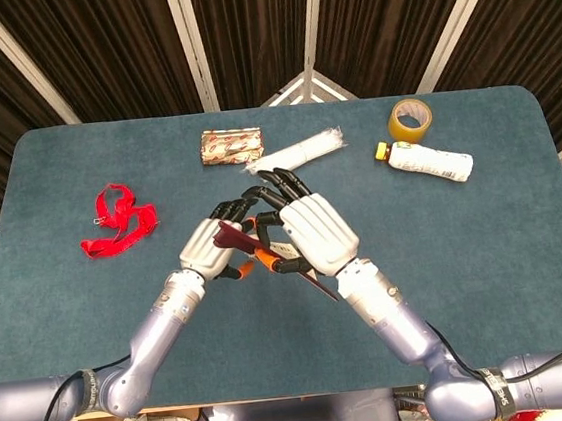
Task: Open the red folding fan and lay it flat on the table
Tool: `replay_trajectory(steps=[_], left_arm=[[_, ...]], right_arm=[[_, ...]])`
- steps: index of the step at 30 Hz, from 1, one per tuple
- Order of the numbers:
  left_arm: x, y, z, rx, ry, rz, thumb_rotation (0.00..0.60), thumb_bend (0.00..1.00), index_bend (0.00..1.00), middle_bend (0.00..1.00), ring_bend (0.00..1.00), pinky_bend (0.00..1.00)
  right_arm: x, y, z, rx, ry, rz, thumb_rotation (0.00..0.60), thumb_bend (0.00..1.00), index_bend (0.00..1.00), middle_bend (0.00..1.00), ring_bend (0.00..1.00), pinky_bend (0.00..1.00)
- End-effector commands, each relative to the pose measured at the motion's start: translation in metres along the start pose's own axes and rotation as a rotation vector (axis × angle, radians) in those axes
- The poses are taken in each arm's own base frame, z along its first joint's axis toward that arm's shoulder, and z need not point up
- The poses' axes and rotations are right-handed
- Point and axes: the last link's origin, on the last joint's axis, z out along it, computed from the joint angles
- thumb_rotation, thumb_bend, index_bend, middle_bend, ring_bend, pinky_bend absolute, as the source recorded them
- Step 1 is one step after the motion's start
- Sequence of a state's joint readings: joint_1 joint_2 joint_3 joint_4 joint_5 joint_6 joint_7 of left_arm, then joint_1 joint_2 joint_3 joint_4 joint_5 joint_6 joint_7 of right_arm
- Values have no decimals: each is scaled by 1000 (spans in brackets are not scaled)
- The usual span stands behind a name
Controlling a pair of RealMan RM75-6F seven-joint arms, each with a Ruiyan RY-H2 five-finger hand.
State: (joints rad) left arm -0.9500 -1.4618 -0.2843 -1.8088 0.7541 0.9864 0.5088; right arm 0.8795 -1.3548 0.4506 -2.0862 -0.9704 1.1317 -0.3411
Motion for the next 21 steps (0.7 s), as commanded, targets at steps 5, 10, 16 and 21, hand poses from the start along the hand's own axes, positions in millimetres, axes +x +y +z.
replay_trajectory(steps=[5, 10, 16, 21], left_arm=[[-5, 5, 1, 6, 77, 5, 600, 486, 700, 154, 0, 38], [4, -9, -3, 43, 110, -2, 600, 486, 712, 172, 0, 38], [17, -26, -8, 76, 135, 13, 600, 486, 717, 187, 0, 38], [28, -41, -16, 106, 156, 27, 600, 486, 718, 188, 0, 38]], right_arm=[[2, 1, -2, 1, 2, -11, 600, 442, 782, 250, 73, 0], [7, 7, -7, -11, 11, -22, 600, 442, 783, 257, 73, 0], [10, 16, -13, -21, 15, -69, 600, 442, 787, 257, 73, 0], [15, 29, -20, -40, 23, -135, 600, 442, 801, 262, 73, 0]])
